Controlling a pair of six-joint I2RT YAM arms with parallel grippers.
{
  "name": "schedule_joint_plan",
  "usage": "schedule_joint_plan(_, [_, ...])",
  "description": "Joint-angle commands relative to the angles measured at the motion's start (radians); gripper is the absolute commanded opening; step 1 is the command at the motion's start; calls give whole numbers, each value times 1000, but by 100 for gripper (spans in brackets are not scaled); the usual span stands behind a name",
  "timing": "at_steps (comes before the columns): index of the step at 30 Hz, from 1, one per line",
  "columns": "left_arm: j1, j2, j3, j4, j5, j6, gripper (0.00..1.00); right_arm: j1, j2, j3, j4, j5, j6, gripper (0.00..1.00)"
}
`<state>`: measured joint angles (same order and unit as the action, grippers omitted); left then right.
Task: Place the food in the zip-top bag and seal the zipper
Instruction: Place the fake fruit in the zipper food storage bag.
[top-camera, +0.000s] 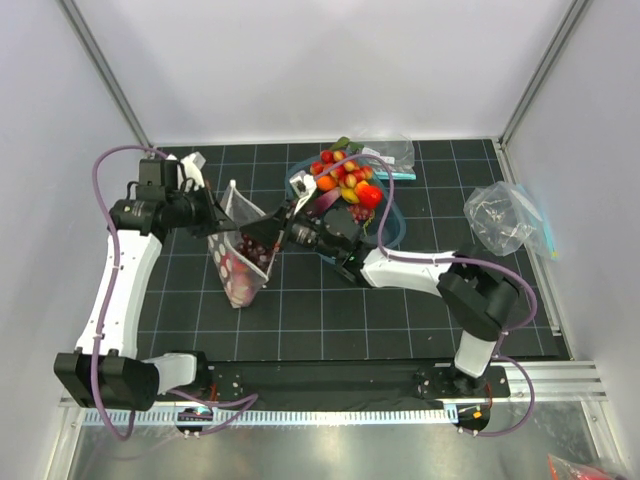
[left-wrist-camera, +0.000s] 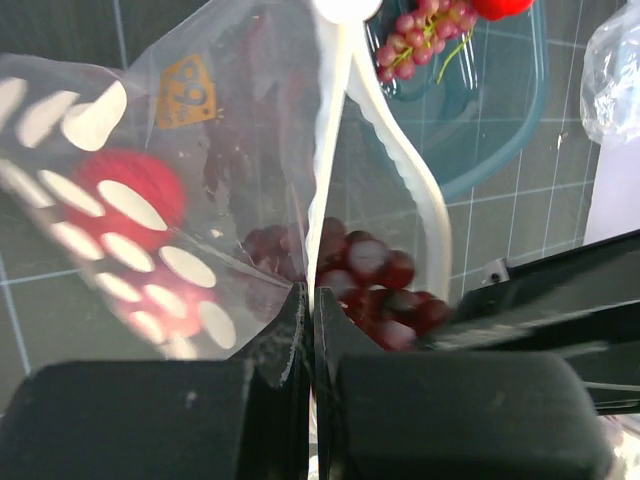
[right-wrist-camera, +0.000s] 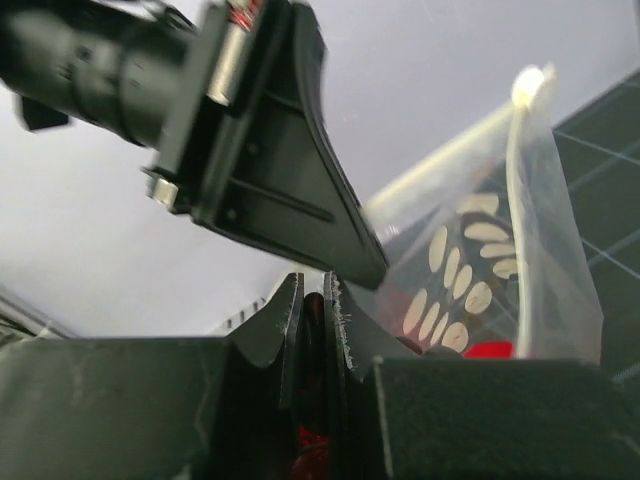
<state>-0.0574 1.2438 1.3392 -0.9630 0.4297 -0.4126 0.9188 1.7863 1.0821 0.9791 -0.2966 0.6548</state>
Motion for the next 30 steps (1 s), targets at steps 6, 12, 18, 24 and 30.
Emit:
schedule_joint_plan(6, [7, -55, 31, -3, -25, -3, 0, 80, -151, 35, -270, 261, -239, 57])
schedule_joint_plan(12, [7, -57, 28, -13, -19, 24, 0, 104, -212, 202, -649, 396, -285, 75])
schedule_joint_plan(18, [4, -56, 15, -5, 0, 29, 0, 106, -298, 297, -1015, 482, -288, 59])
schedule_joint_plan(24, [-5, -64, 26, -6, 1, 29, 0, 104, -275, 386, -1308, 528, -314, 56])
schedule_joint_plan(30, [-5, -76, 17, -3, 9, 31, 0, 91, -196, 418, -1401, 528, -279, 56])
